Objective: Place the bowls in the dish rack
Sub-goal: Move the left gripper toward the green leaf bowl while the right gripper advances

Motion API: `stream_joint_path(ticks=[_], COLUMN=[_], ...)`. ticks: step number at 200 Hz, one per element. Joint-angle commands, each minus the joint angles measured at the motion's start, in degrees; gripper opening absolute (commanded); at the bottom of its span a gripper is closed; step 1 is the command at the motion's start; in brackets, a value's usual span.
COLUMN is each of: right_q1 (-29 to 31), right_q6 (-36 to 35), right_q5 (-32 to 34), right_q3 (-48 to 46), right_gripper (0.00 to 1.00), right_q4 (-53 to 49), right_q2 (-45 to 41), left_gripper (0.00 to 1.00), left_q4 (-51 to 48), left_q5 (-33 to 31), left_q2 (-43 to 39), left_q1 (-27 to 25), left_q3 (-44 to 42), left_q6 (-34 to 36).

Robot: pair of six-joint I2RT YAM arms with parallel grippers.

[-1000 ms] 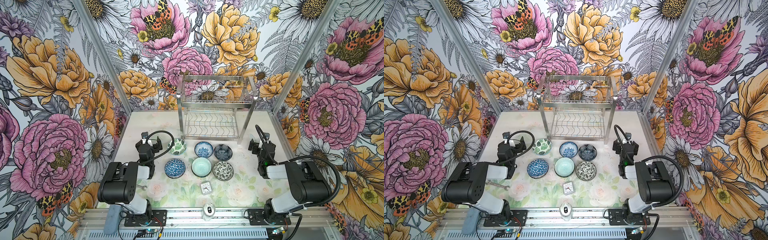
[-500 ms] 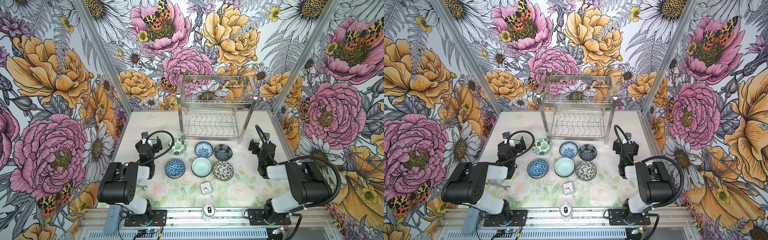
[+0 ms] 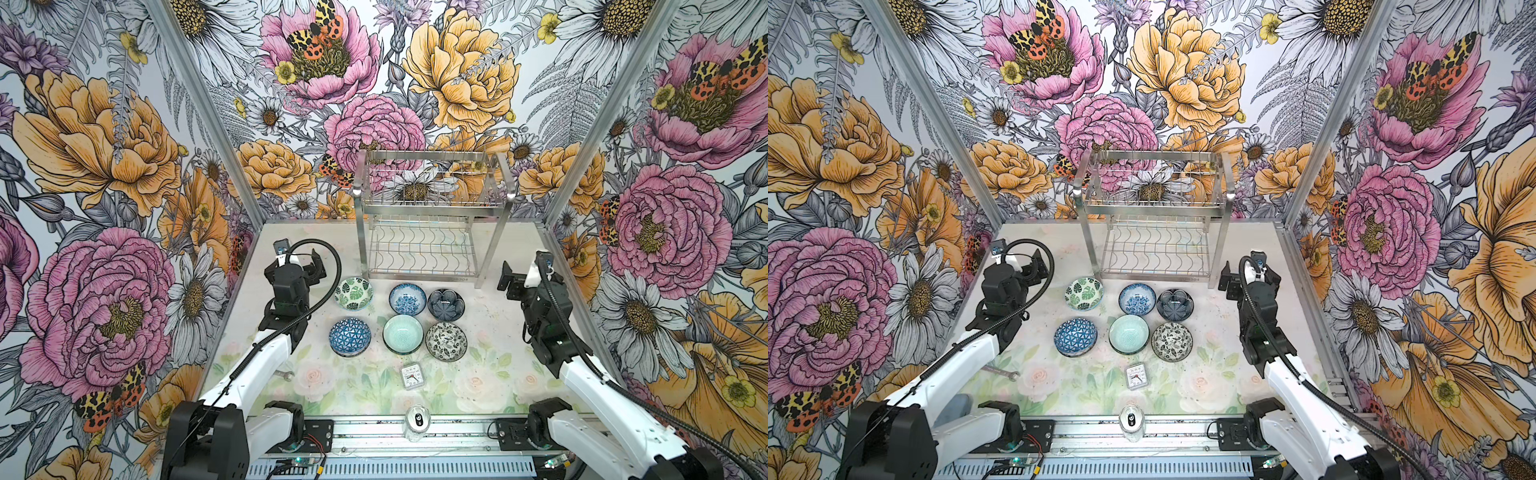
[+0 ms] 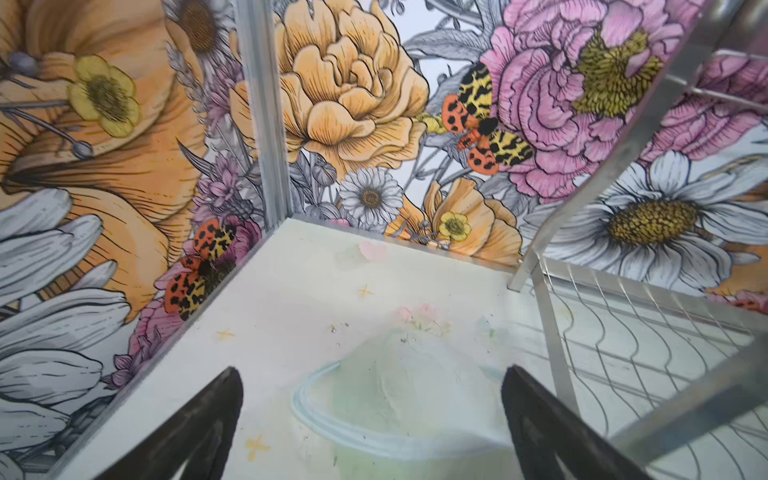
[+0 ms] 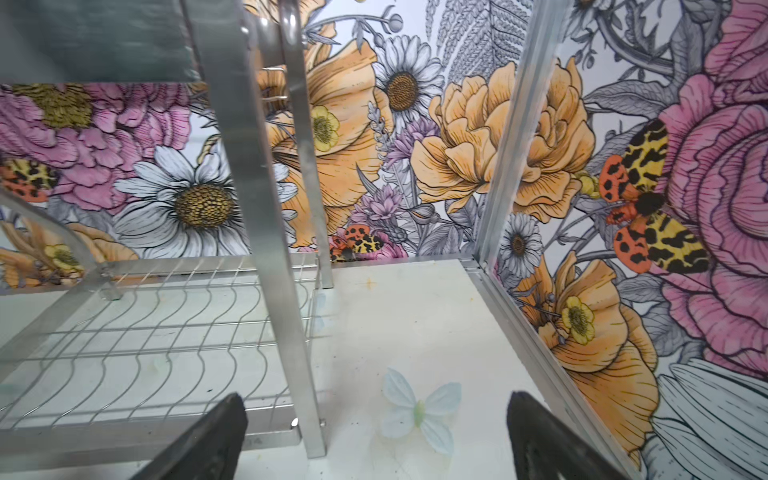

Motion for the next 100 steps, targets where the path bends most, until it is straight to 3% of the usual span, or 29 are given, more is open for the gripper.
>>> stream_joint_path(ticks=[1, 100], right_q1=[3.26, 7.84], right_q6=[1.72, 3.25], right_q5=[-0.63, -2.11], right_q3=[3.64, 8.65], right_gripper=[1.00, 0.98], right_q4=[-14.99, -18.51], right_q2=[-2.75, 4.36], left_gripper=[0.99, 0.97], left_q4=[-13.92, -14.60], left_q5=[4.03, 24.02], left_q2=[1.69, 14.98], left_q1=[-3.45, 1.50], left_q3=[1.80, 3.22], left_q6=[-4.13, -11.30])
